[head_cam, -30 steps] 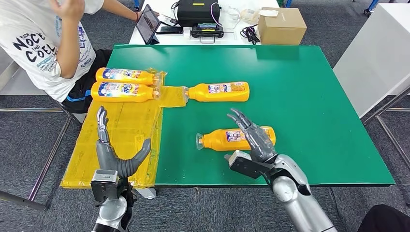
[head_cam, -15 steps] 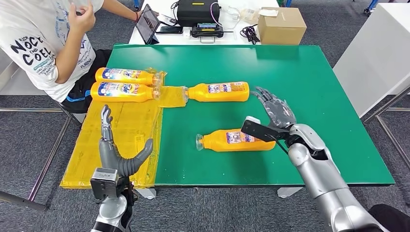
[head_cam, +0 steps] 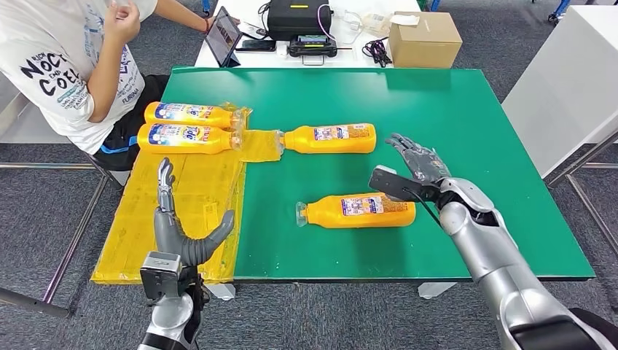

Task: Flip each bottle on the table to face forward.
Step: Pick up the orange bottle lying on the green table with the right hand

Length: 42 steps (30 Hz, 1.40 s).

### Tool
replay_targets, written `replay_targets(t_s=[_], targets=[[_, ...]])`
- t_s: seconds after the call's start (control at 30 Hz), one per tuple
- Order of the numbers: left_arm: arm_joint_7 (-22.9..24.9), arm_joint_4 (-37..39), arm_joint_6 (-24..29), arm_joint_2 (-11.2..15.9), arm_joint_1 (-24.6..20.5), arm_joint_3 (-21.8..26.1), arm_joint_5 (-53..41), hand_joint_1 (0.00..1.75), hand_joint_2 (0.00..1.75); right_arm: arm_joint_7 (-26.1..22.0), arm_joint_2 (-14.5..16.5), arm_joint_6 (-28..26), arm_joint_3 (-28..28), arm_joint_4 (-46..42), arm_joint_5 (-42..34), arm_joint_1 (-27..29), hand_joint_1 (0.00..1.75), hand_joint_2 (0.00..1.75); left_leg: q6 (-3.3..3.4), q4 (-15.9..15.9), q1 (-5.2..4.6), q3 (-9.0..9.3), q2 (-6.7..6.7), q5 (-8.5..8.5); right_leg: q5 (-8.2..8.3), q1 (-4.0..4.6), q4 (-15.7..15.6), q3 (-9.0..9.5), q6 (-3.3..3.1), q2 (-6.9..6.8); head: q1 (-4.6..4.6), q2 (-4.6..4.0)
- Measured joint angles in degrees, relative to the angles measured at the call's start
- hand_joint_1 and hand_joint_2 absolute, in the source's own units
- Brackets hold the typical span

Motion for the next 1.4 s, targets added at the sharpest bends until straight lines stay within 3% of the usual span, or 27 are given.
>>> replay_targets(t_s=[0.3, 0.5, 0.97, 1.4], targets=[[0.0, 2.14, -0.18, -0.25, -1.98, -1.38, 0.57, 0.0, 1.75, -7.38, -0.25, 11.44, 3.61, 6.29, -13.59, -2.64, 0.0, 1.75, 0.0, 0.01, 0.01, -0.01, 0.0, 0.0, 0.0, 0.01, 0.01, -0.02, 0.01, 0.0, -0.01, 0.0], [0.0, 3.62, -0.59, -0.43, -3.32, -2.7, 1.31, 0.0, 1.75, -8.23, -1.79, 18.95, 6.57, 6.53, -21.03, -3.49, 0.0, 1.75, 0.0, 0.01, 0.0, -0.02, -0.01, 0.0, 0.0, 0.0, 0.0, -0.01, 0.01, 0.0, 0.0, 0.0], [0.0, 5.37, -0.95, -0.46, -4.33, -4.17, 2.26, 0.0, 1.75, -5.47, -3.95, 16.75, 14.89, 7.07, -22.86, -5.37, 0.0, 1.75, 0.0, 0.02, 0.0, -0.02, 0.0, 0.0, 0.0, 0.0, 0.01, -0.01, 0.01, 0.0, -0.01, 0.0], [0.0, 5.9, -1.02, -0.46, -4.41, -4.17, 2.26, 0.0, 1.75, -5.27, -4.42, 16.6, 17.48, 7.86, -22.6, -6.56, 0.0, 1.75, 0.0, 0.02, -0.01, -0.01, 0.0, 0.0, 0.0, 0.0, 0.01, -0.01, 0.01, 0.0, -0.02, 0.0]])
